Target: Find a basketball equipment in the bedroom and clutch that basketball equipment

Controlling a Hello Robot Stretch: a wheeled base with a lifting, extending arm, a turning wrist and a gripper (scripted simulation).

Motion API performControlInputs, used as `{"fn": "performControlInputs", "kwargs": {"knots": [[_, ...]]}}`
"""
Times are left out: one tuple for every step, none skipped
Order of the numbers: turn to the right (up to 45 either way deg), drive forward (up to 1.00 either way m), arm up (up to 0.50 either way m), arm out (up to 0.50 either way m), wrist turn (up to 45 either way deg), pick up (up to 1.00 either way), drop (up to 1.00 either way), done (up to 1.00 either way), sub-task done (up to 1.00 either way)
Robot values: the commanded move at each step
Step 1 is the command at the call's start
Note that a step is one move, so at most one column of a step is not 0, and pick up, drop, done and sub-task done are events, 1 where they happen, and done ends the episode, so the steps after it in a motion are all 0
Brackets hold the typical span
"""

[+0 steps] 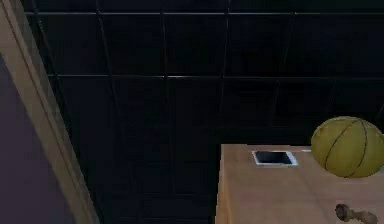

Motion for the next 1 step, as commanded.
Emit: {"fn": "performControlInputs", "kwargs": {"knots": [[-42.0, 0.0, 0.0, 0.0, 0.0, 0.0, 0.0, 0.0, 0.0]]}}
